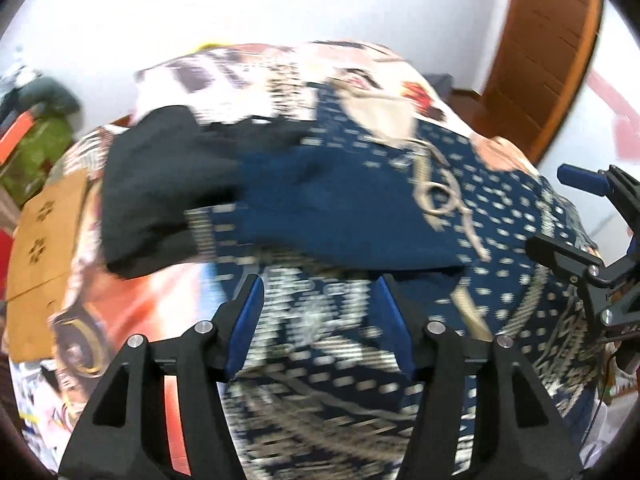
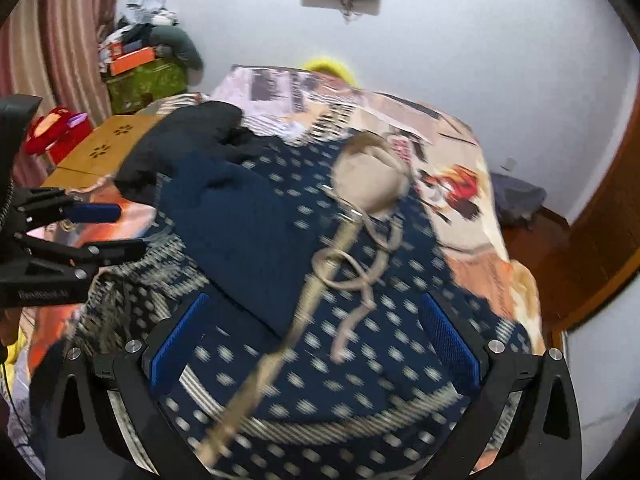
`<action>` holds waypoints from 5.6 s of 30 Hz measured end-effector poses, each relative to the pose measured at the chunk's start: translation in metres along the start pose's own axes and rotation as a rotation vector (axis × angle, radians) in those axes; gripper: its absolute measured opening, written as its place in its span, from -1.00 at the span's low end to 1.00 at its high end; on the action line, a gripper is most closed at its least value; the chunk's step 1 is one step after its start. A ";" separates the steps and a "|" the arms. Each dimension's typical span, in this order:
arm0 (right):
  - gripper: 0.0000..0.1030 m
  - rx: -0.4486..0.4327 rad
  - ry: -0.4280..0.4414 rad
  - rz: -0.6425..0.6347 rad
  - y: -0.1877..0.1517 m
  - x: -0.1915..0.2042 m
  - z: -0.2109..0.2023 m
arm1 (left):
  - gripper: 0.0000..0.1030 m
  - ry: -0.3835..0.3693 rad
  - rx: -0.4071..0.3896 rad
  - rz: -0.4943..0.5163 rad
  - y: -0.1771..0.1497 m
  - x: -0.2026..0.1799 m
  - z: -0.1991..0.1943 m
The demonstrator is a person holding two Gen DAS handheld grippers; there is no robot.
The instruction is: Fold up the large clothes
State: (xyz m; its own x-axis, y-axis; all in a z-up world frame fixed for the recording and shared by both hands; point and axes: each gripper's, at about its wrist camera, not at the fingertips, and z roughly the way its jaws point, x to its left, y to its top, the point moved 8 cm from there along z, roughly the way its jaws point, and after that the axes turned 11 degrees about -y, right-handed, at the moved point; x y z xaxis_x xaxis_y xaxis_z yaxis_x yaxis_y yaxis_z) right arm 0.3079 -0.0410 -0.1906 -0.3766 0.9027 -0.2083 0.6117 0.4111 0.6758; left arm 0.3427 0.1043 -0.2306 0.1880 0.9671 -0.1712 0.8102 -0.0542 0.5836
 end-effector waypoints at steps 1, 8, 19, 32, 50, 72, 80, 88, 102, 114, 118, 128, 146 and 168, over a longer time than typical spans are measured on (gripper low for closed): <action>1.00 -0.001 0.014 -0.012 0.005 0.012 0.003 | 0.14 0.018 -0.007 -0.012 -0.003 0.014 -0.006; 0.96 0.004 0.076 -0.120 0.030 0.085 0.036 | 0.16 0.067 0.043 -0.078 -0.039 0.076 -0.005; 0.16 0.034 -0.039 -0.203 0.038 0.137 0.099 | 0.17 -0.011 0.189 -0.119 -0.095 0.084 0.044; -0.74 -0.008 0.072 0.026 0.065 0.079 0.051 | 0.34 0.078 0.122 -0.220 -0.077 0.102 0.061; -0.74 0.011 -0.061 0.305 0.030 -0.089 -0.001 | 0.41 0.260 0.107 -0.278 -0.088 0.117 0.041; -0.39 0.239 -0.015 0.472 -0.098 -0.137 -0.002 | 0.58 0.248 0.169 -0.239 -0.099 0.106 0.030; 0.04 0.095 -0.049 0.515 -0.083 -0.178 -0.049 | 0.59 0.219 0.051 -0.130 -0.055 0.054 -0.016; 0.17 0.076 -0.070 0.667 -0.104 -0.236 -0.063 | 0.59 0.106 -0.048 -0.077 -0.002 -0.008 -0.024; 0.17 0.337 -0.005 1.019 -0.220 -0.284 0.014 | 0.59 0.014 0.059 -0.034 0.001 -0.064 0.065; -0.01 0.344 -0.054 1.183 -0.224 -0.315 0.060 | 0.59 0.018 0.089 -0.073 -0.010 -0.050 0.082; -0.63 0.371 -0.152 1.073 -0.209 -0.321 0.059 | 0.59 0.036 0.089 -0.063 -0.015 -0.044 0.078; -0.86 0.107 -0.154 0.882 -0.095 -0.313 -0.010 | 0.59 0.056 0.041 -0.040 -0.017 -0.036 0.049; -0.85 0.169 0.112 0.416 -0.041 -0.100 0.005 | 0.59 0.064 0.000 0.028 -0.034 -0.036 0.014; 0.04 0.135 0.047 0.647 -0.060 -0.187 -0.035 | 0.59 0.057 0.020 0.060 -0.033 -0.057 0.029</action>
State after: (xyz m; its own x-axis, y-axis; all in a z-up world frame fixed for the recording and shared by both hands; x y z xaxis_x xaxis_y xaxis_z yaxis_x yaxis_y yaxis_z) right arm 0.3175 -0.2385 -0.1678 0.0678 0.9677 0.2428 0.8051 -0.1968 0.5595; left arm 0.3213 0.0434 -0.2630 0.2051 0.9745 -0.0910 0.8096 -0.1166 0.5753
